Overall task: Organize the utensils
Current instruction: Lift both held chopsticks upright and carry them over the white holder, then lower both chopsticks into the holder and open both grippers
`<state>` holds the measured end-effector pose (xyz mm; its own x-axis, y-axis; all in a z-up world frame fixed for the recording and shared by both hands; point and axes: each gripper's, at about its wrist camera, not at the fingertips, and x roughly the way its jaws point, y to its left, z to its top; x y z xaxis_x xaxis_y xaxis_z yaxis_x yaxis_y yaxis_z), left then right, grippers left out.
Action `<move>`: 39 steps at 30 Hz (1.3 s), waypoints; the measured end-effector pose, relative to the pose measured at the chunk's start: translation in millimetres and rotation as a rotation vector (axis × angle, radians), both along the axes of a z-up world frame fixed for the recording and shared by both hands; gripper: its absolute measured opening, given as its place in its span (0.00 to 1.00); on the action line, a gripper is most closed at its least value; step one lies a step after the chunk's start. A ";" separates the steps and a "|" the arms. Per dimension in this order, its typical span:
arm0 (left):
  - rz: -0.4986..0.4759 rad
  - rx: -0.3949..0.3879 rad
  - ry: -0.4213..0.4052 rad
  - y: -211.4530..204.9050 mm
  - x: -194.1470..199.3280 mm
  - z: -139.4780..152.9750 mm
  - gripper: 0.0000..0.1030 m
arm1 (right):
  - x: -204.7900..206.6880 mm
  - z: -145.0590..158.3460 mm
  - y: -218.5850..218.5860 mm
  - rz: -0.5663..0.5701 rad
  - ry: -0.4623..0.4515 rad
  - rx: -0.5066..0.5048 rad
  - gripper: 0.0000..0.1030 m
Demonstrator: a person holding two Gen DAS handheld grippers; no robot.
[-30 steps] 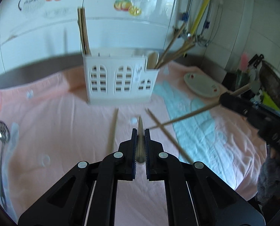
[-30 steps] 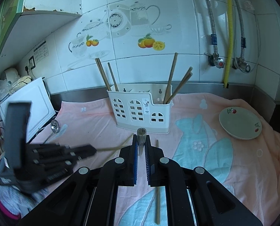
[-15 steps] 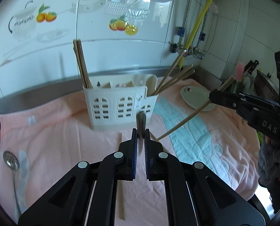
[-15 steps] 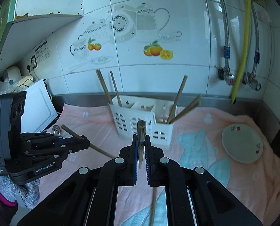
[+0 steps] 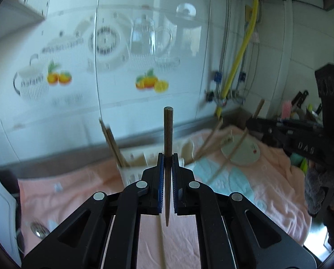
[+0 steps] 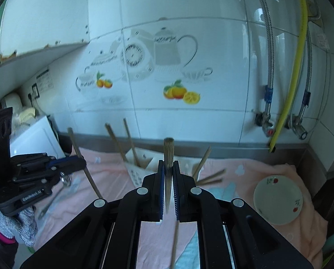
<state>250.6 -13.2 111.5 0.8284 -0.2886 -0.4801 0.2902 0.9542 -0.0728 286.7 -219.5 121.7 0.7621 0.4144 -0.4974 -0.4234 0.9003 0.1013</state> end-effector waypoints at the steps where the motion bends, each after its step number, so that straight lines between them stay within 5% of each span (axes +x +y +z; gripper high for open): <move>1: 0.004 0.003 -0.014 -0.5 2.2 7.0 0.05 | 2.7 4.6 -1.6 -0.005 -0.005 0.004 0.07; 7: 0.033 0.025 -0.090 -4.3 28.4 45.4 0.05 | 19.8 23.1 -1.1 -0.027 -0.033 -0.014 0.07; 15: 0.081 0.028 -0.122 -0.3 70.8 59.4 0.05 | 46.0 39.8 4.8 -0.035 -0.066 0.001 0.07; 24: 0.128 0.007 -0.102 10.9 105.7 38.1 0.05 | 77.2 36.1 13.9 -0.055 -0.085 0.016 0.07; 39: 0.137 0.006 -0.022 22.7 118.6 -0.4 0.05 | 113.4 -16.6 24.9 -0.073 0.004 -0.009 0.07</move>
<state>369.2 9.5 111.1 0.8702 -0.1694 -0.4627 0.1589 0.9853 -0.0618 400.1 -194.6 105.2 0.7883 0.3534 -0.5037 -0.3564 0.9296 0.0943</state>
